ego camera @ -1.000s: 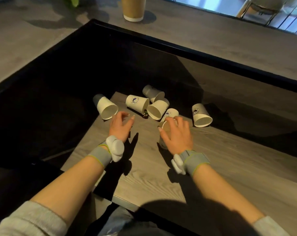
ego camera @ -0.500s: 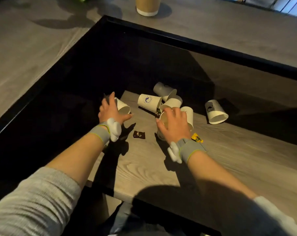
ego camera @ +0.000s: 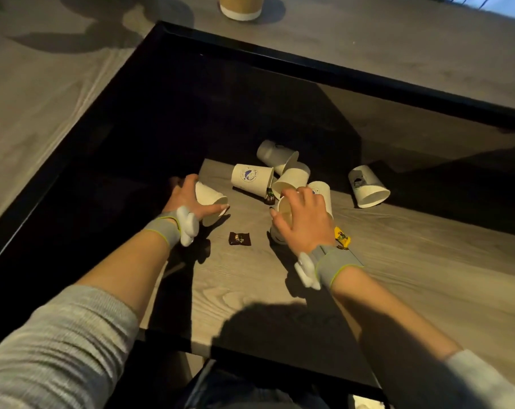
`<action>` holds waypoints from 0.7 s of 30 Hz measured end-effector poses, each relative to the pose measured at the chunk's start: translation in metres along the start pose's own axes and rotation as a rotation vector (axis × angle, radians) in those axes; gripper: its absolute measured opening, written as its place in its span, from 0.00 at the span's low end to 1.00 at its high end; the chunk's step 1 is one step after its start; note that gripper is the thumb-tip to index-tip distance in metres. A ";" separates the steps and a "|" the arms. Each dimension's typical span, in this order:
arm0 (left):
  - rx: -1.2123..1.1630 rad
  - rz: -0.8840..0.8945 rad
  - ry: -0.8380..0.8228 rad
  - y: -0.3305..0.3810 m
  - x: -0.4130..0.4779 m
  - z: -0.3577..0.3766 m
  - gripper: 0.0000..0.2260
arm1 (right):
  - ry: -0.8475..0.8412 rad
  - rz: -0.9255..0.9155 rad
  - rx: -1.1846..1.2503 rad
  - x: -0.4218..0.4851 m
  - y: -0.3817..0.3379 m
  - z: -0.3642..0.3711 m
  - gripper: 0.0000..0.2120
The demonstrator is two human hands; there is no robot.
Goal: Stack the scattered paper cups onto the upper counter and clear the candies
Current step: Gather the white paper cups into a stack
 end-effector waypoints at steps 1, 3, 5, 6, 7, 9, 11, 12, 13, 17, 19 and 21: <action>0.011 -0.002 0.014 0.000 -0.002 0.000 0.40 | -0.002 0.002 0.004 0.000 0.000 0.000 0.22; -0.026 -0.024 0.051 0.003 -0.007 -0.002 0.37 | 0.003 -0.003 0.005 0.000 0.000 0.000 0.22; -0.130 -0.041 0.079 0.010 -0.013 -0.004 0.34 | 0.016 -0.015 -0.004 -0.001 0.001 0.000 0.22; -0.183 -0.025 0.077 0.017 -0.017 -0.005 0.33 | 0.019 -0.021 -0.009 -0.001 0.001 -0.001 0.23; -0.228 -0.001 0.063 0.024 -0.020 -0.005 0.30 | 0.013 -0.031 -0.017 -0.001 0.001 0.001 0.25; -0.304 0.064 0.038 0.042 -0.031 -0.009 0.25 | 0.020 -0.068 -0.024 -0.001 -0.001 -0.002 0.31; -0.382 0.101 0.000 0.060 -0.040 -0.014 0.23 | 0.052 -0.061 0.042 -0.002 -0.002 -0.009 0.34; -0.411 0.116 -0.025 0.069 -0.044 -0.016 0.24 | 0.086 -0.032 0.131 -0.002 -0.002 -0.016 0.33; -0.427 0.143 -0.052 0.080 -0.048 -0.018 0.27 | 0.135 0.009 0.253 -0.002 -0.001 -0.027 0.31; -0.504 0.225 -0.207 0.133 -0.072 -0.016 0.30 | 0.185 0.223 0.847 0.000 0.004 -0.054 0.23; -0.539 0.205 -0.281 0.155 -0.084 -0.011 0.37 | 0.228 0.288 0.968 0.003 0.005 -0.063 0.22; -0.524 0.162 -0.280 0.168 -0.091 -0.008 0.47 | 0.317 0.350 1.000 0.003 0.008 -0.074 0.22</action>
Point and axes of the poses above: each hand's wrist, its own x-axis towards the middle knuckle, its own z-axis out of the palm, y = z × x, the point moved 8 cm from there along x, towards the middle knuckle, and after that the axes turned 14 degrees about y, right-handed, at the moved point
